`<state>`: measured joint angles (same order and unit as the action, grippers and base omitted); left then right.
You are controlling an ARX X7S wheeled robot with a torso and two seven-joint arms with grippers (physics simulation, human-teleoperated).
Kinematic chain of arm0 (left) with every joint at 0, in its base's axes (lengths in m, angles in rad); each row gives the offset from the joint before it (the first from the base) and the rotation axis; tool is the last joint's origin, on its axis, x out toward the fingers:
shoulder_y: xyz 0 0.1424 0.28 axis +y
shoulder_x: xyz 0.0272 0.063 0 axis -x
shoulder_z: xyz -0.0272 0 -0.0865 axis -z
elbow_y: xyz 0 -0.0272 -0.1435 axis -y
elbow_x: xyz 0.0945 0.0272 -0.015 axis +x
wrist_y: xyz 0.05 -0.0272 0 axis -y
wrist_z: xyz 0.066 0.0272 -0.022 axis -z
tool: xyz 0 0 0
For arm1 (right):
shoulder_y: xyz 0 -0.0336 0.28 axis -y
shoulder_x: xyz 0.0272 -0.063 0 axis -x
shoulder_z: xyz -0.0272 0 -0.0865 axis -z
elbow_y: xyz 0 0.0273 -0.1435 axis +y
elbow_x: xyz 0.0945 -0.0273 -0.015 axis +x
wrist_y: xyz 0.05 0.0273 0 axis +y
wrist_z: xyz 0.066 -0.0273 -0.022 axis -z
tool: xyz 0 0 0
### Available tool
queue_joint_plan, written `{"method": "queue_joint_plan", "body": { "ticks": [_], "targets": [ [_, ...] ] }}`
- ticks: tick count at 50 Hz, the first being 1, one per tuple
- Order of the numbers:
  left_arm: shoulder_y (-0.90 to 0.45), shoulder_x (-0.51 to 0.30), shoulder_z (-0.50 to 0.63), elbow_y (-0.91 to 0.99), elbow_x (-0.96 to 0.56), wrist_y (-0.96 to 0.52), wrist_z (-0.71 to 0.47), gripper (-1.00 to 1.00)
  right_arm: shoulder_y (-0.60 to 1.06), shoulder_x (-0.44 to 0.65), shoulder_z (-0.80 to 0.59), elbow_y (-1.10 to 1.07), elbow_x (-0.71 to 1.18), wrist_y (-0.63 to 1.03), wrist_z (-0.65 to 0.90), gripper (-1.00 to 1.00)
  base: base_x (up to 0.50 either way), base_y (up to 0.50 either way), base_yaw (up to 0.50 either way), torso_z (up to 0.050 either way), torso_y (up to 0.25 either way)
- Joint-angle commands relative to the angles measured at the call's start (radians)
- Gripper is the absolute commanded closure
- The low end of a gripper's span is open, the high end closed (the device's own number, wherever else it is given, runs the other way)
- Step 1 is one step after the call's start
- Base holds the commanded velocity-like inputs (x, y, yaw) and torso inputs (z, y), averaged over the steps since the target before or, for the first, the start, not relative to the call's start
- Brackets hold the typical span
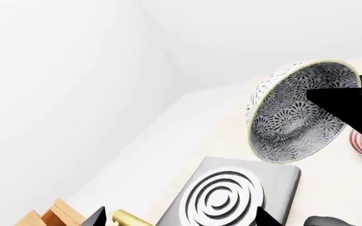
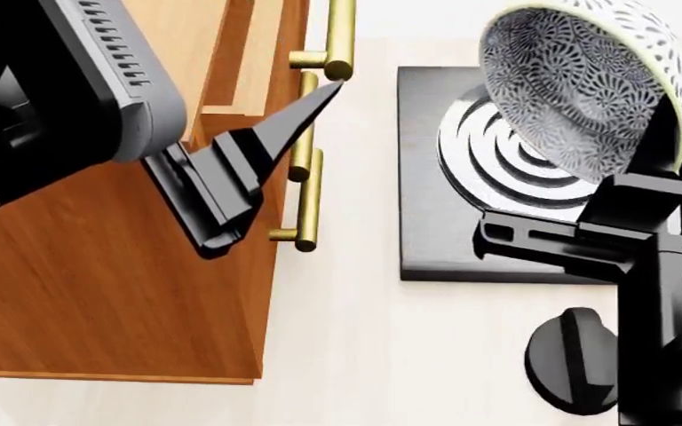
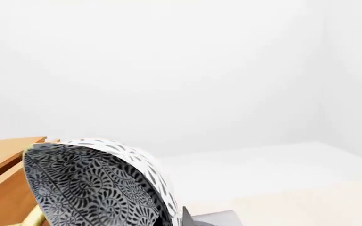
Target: Pick the akita bowl on the wooden cabinet and place it on the plate.
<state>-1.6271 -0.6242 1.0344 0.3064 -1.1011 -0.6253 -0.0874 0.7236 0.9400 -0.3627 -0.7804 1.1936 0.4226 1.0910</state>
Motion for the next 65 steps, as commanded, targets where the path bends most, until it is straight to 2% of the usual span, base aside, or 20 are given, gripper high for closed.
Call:
{"method": "queue_joint_plan", "body": {
  "ticks": [1, 8, 10, 17, 24, 35, 38, 44, 58, 65],
  "targets": [
    [-0.007, 0.006, -0.012, -0.008, -0.024, -0.014, -0.018, -1.00, -0.094, 0.100, 0.113, -0.040, 0.014, -0.077, 0.040, 1.00, 0.00, 0.00, 0.00, 0.000, 0.000],
    [-0.013, 0.008, 0.006, 0.002, 0.003, -0.028, -0.030, -1.00, -0.212, 0.218, 0.244, -0.076, 0.059, -0.163, 0.076, 1.00, 0.00, 0.00, 0.00, 0.000, 0.000],
    [0.002, 0.004, -0.022, 0.001, -0.040, 0.001, -0.006, -1.00, -0.253, 0.246, 0.286, -0.082, 0.069, -0.189, 0.083, 1.00, 0.00, 0.00, 0.00, 0.000, 0.000],
    [0.006, 0.010, -0.027, -0.008, -0.024, 0.016, -0.013, -1.00, -0.505, 0.317, 0.530, -0.113, 0.091, -0.280, 0.093, 1.00, 0.00, 0.00, 0.00, 0.001, 0.001],
    [0.011, 0.011, -0.027, -0.009, -0.018, 0.020, -0.018, -1.00, -0.682, 0.291, 0.775, -0.135, 0.121, -0.250, 0.075, 1.00, 0.00, 0.00, 0.00, 0.000, 0.000],
    [0.012, 0.011, -0.030, -0.006, -0.021, 0.020, -0.021, -1.00, -0.918, 0.126, 1.188, -0.160, 0.172, -0.114, -0.016, 1.00, 0.00, 0.00, 0.00, 0.000, 0.000],
    [0.016, 0.009, -0.029, -0.005, -0.019, 0.022, -0.022, -1.00, -0.950, 0.092, 1.244, -0.155, 0.176, -0.096, -0.035, 1.00, 0.00, 0.00, 0.00, 0.000, 0.000],
    [0.018, 0.011, -0.030, -0.009, -0.016, 0.025, -0.020, -1.00, -0.957, 0.090, 1.248, -0.134, 0.169, -0.085, -0.041, 1.00, 0.00, 0.00, 0.00, 0.000, 0.000],
    [0.024, -0.004, -0.036, 0.003, -0.019, 0.028, -0.022, -1.00, -0.894, 0.114, 1.106, -0.010, 0.123, -0.110, -0.033, 1.00, 0.00, 0.00, 0.00, 0.000, 0.001],
    [0.028, -0.001, -0.034, 0.004, -0.016, 0.031, -0.024, -1.00, -0.894, 0.126, 1.137, 0.020, 0.143, -0.097, -0.034, 1.00, 0.00, 0.00, 0.00, 0.000, 0.000]
  ]
}}
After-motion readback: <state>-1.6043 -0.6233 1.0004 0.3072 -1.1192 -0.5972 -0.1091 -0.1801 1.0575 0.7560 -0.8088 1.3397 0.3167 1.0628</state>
